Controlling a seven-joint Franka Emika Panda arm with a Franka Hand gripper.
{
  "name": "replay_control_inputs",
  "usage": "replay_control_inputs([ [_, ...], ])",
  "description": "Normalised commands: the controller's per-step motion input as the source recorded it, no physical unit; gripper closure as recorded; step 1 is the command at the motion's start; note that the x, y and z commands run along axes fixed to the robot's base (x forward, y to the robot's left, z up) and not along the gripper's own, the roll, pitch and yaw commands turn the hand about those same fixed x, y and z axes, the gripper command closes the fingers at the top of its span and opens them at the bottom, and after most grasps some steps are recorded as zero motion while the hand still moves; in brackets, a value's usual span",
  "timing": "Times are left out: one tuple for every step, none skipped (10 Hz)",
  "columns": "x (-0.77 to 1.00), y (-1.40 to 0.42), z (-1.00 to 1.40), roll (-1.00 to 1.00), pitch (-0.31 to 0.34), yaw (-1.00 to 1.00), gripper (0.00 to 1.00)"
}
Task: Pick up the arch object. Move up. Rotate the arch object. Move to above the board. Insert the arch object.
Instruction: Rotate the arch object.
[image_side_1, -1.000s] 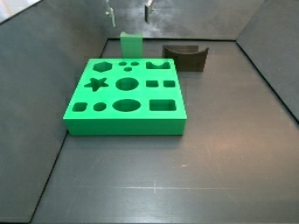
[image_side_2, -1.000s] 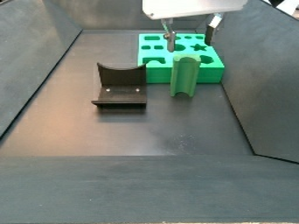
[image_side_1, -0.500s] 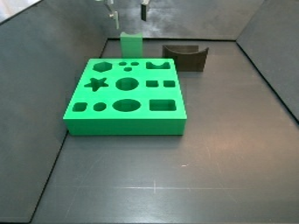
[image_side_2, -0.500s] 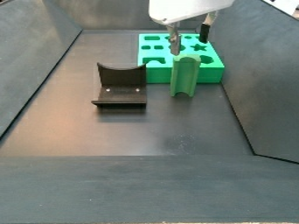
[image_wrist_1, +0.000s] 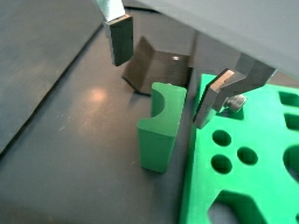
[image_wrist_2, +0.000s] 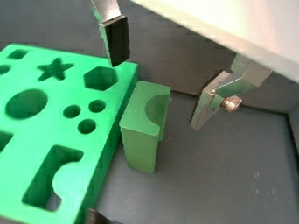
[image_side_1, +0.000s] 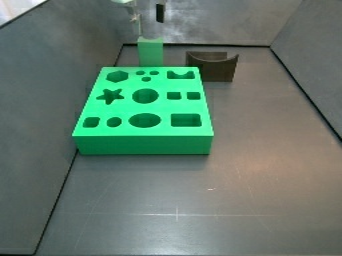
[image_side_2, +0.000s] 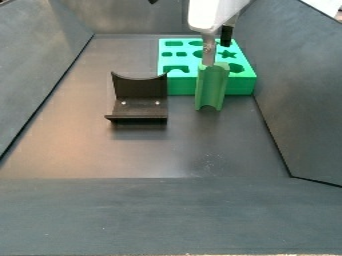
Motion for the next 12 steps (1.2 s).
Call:
replay_control_inputs([
  [0.03,0.0,-0.03,0.0,0.005,1.0,0.0],
  [0.03,0.0,-0.03,0.0,0.006,1.0,0.0],
  [0.03,0.0,-0.03,0.0,0.006,1.0,0.0],
  [0.03,0.0,-0.03,0.0,0.006,1.0,0.0],
  [0.03,0.0,-0.03,0.0,0.006,1.0,0.0],
  [0.03,0.0,-0.03,0.0,0.006,1.0,0.0],
  [0.03,0.0,-0.03,0.0,0.007,1.0,0.0],
  [0.03,0.0,-0.03,0.0,0.007,1.0,0.0],
  [0.03,0.0,-0.03,0.0,0.007,1.0,0.0],
  [0.03,0.0,-0.03,0.0,0.007,1.0,0.0],
  [0.03,0.0,-0.03,0.0,0.008,1.0,0.0],
  [0.03,0.0,-0.03,0.01,0.008,1.0,0.0],
])
